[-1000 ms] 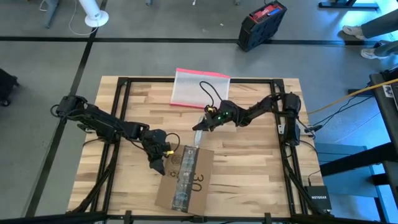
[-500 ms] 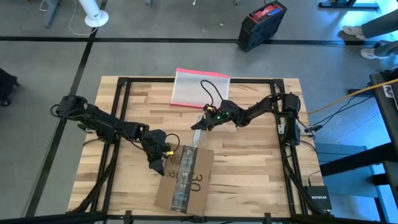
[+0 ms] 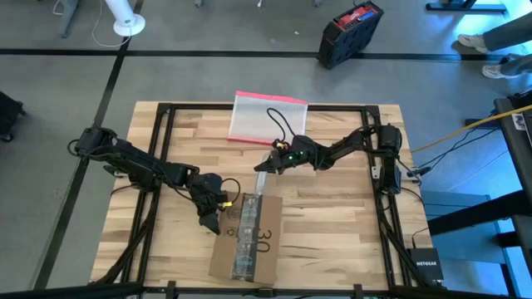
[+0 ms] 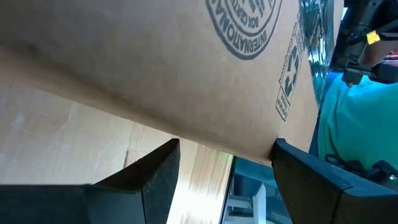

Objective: Unpack boxes
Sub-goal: Open the cardboard box using the gray cutter

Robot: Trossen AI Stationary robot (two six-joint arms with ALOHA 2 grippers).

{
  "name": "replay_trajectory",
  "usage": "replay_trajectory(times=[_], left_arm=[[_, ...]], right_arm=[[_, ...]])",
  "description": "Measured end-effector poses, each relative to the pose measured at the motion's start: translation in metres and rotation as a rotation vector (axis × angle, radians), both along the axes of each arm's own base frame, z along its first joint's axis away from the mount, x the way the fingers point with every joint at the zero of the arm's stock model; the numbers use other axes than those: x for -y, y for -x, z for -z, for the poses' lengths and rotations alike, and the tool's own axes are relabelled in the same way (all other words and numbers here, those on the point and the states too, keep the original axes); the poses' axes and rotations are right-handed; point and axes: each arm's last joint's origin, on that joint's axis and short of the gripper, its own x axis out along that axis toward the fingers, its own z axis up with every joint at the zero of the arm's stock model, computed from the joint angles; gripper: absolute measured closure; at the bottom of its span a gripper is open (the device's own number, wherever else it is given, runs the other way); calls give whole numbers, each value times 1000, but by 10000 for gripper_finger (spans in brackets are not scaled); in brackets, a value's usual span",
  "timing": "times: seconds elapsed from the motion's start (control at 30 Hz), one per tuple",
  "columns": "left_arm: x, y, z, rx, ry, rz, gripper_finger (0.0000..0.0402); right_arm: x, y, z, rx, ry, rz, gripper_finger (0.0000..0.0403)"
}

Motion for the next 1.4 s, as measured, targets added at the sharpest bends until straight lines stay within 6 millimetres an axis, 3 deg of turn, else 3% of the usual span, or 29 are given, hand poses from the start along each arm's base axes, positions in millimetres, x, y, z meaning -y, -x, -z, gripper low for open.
replay_trajectory(times=[0.33, 0.63, 1.17, 1.4], left_arm=[[0, 0, 0, -2, 6, 1, 166], [0, 0, 0, -1, 6, 1, 166], [0, 0, 0, -1, 6, 2, 166], [0, 0, 0, -1, 6, 2, 166]], right_arm=[[1, 0, 0, 1, 7, 47, 338], [-14, -10, -8, 28, 5, 19, 338], [-1, -10, -8, 18, 64, 65, 338], [-7, -11, -7, 9, 59, 23, 338]])
